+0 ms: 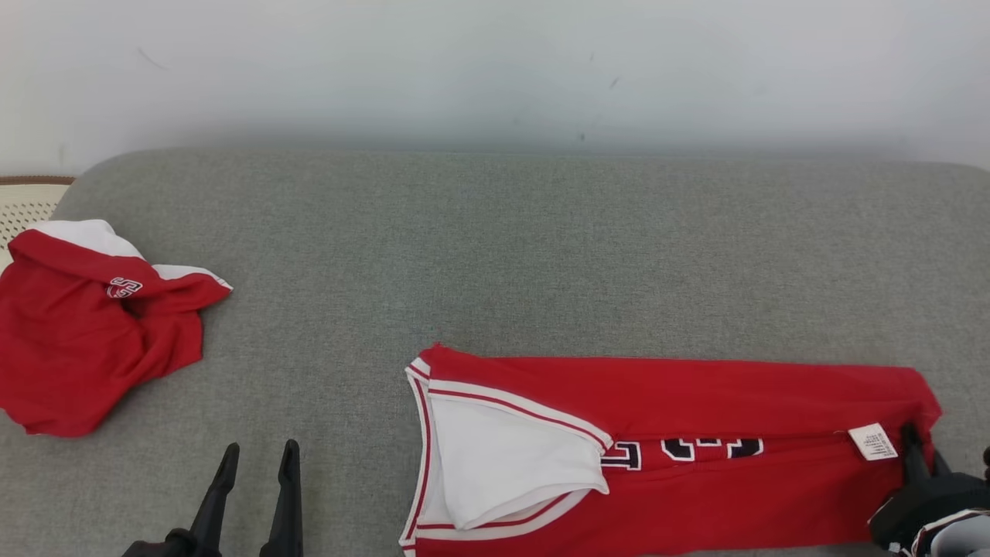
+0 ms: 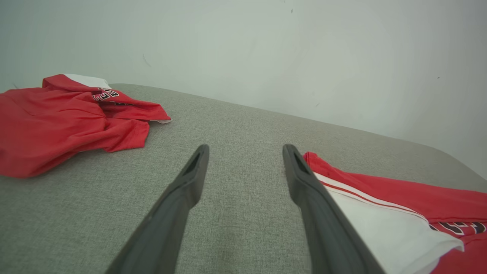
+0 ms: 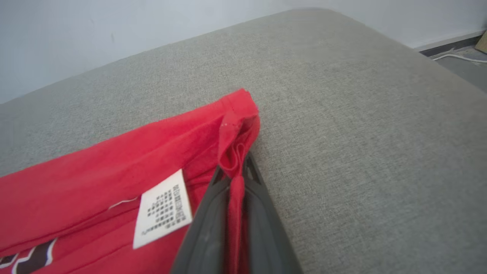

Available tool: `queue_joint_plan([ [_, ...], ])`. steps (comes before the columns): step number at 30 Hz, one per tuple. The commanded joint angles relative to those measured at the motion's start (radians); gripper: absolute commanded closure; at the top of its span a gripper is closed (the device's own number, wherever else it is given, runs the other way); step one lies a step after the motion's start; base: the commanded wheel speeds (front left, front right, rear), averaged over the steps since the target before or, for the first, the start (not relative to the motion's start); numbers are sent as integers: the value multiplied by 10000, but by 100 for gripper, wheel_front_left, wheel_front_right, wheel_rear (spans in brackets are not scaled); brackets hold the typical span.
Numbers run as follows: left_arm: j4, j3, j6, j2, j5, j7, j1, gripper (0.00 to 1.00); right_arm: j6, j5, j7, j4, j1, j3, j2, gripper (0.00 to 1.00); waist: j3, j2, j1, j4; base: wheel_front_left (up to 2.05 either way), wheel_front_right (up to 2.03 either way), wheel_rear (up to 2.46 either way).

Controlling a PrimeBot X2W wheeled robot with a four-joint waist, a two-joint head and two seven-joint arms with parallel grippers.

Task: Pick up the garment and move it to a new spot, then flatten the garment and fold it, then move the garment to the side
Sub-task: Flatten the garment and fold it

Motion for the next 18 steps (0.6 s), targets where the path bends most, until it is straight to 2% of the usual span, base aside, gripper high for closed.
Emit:
queue_joint_plan([
  [1, 21, 89, -40, -32, 123, -41, 223, 0, -8, -30, -46, -32, -3, -10, -56, 100, -10, 0, 0, -18, 0, 0, 0],
  [8, 87, 465, -189, -183, 220, -41, 313, 0, -8, 847, 528, -1297, 22, 705, -8, 100, -92, 0, 0, -261, 0, 0, 0],
  [18, 172, 773, -375, -356, 375, -41, 424, 0, -6, 3584, 2238, -5271, 1012, 2332, -2, 100, -259, 0, 0, -350, 0, 0, 0],
])
